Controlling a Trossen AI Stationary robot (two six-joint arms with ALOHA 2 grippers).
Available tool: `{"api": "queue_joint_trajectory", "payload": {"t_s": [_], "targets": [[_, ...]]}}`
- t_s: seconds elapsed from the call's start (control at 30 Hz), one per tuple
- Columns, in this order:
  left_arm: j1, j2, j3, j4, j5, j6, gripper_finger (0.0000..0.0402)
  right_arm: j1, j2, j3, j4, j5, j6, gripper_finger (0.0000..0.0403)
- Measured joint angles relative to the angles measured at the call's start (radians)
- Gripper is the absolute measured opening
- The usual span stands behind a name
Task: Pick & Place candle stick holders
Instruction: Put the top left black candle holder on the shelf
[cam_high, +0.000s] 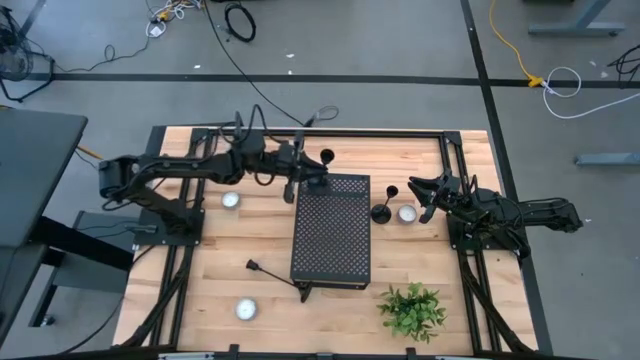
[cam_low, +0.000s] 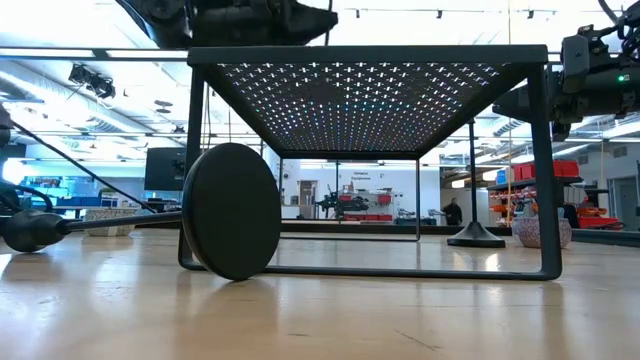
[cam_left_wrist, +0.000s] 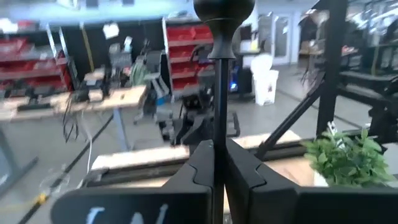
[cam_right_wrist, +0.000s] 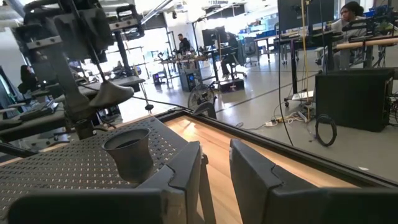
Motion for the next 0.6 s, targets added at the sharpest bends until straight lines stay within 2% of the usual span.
{"api": "queue_joint_trajectory", "payload": {"t_s": [0.23, 0.43, 0.6], "targets": [[0.005, 0.088, 0.0, 0.154, 0.085, -0.007, 0.0013, 0.0, 0.0, 0.0, 0.0, 0.0, 0.0, 0.0086], [0.016, 0.125, 0.0, 0.22, 0.086, -0.018, 0.0013, 0.0, 0.0, 0.0, 0.0, 0.0, 0.0, 0.0086], [0.041, 0.129, 0.0, 0.173, 0.089, -0.026, 0.0013, 0.0, 0.0, 0.0, 0.0, 0.0, 0.0, 0.0086]]}}
